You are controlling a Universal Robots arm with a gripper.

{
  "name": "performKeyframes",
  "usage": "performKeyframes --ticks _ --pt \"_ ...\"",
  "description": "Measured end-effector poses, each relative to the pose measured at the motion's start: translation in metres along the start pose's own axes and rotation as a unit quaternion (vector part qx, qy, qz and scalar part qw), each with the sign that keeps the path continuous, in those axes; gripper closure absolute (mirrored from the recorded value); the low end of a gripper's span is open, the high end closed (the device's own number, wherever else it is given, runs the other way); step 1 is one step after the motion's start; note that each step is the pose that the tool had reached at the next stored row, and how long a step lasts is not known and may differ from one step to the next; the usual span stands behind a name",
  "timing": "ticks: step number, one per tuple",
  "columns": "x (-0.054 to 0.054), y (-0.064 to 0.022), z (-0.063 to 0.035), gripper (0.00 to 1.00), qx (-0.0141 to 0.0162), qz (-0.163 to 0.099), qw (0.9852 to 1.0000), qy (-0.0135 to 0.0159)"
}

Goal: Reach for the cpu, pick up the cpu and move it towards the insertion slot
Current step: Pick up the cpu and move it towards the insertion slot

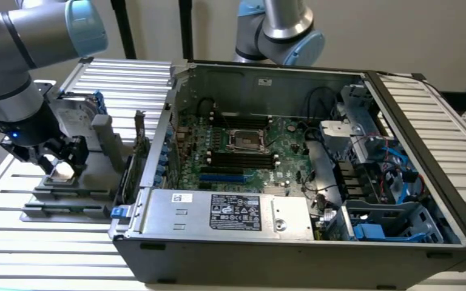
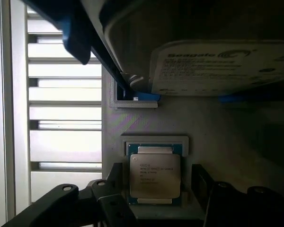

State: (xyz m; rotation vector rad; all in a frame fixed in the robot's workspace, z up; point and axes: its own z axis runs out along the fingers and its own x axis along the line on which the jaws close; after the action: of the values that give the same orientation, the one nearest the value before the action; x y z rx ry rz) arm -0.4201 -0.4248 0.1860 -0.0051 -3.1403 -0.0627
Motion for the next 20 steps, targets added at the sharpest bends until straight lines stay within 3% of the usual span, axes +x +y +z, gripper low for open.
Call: performKeyframes --ticks 1,3,4,17,20 --pt "0.0 0.0 0.0001 0.35 0.0 0.0 1.0 0.0" --pt "0.0 0.0 0.0001 0.35 0.0 0.0 1.0 0.0001" --pt "0.0 0.0 0.0001 0.42 0.0 0.0 1.0 0.0" --pt "0.0 0.0 0.0006 0.46 0.0 0.0 1.0 0.0" --pt "-0.0002 0.0002 -0.0019 0.46 -0.0014 0.0 1.0 -0.0007"
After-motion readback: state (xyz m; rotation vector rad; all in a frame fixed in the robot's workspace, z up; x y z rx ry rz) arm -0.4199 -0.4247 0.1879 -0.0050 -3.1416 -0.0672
